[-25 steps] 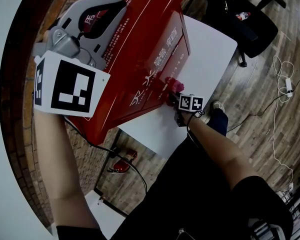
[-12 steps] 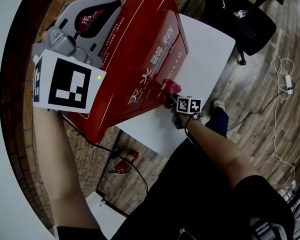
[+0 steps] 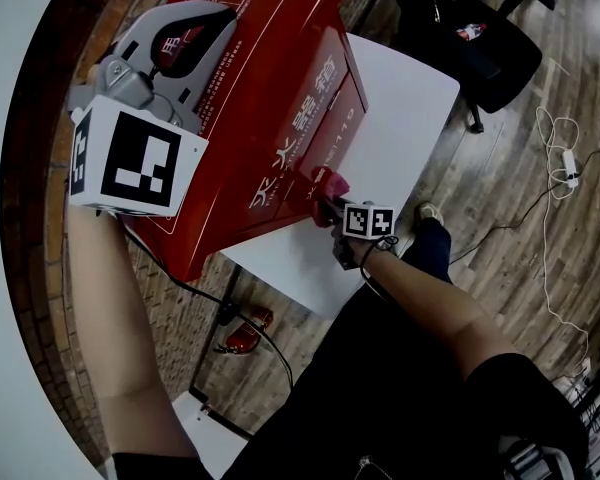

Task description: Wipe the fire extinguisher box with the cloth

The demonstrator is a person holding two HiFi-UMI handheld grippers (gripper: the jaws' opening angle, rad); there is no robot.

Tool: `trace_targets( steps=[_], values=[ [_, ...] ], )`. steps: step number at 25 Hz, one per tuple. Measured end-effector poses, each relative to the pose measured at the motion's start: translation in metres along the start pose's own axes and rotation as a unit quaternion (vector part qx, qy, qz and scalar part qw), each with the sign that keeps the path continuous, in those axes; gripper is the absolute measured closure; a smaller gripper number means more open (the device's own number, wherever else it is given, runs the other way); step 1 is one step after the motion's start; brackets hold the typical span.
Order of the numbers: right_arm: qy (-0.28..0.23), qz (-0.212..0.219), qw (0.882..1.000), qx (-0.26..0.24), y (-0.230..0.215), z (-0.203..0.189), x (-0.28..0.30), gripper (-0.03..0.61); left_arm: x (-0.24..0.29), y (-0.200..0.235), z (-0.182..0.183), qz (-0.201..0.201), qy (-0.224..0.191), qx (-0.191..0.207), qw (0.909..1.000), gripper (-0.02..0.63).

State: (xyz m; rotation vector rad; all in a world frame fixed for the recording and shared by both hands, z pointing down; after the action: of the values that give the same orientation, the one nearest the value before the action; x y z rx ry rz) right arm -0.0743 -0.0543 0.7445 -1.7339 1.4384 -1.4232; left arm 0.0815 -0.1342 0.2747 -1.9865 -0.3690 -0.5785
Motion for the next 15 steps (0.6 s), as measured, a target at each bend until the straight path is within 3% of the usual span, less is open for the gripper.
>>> trace_targets(
  steps=[15],
  values=[
    [-0.033, 0.039, 0.998, 0.033, 0.046, 0.013, -0.022, 0.514, 0.0, 0.0, -0.002, 0.001, 0.007, -0.003, 1.0, 0.597]
  ],
)
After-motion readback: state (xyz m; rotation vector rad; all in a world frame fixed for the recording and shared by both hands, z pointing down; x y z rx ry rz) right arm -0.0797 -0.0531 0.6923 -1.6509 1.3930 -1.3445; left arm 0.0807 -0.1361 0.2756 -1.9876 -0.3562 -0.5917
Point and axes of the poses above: the fingertips, and each gripper's own axes: x forward along the fingers, y to its left, z out of its top, the point moved 3 cm from there along -x, backward along the fingers, and after that the axes turned 7 degrees about -x, right-handed, at the moved point
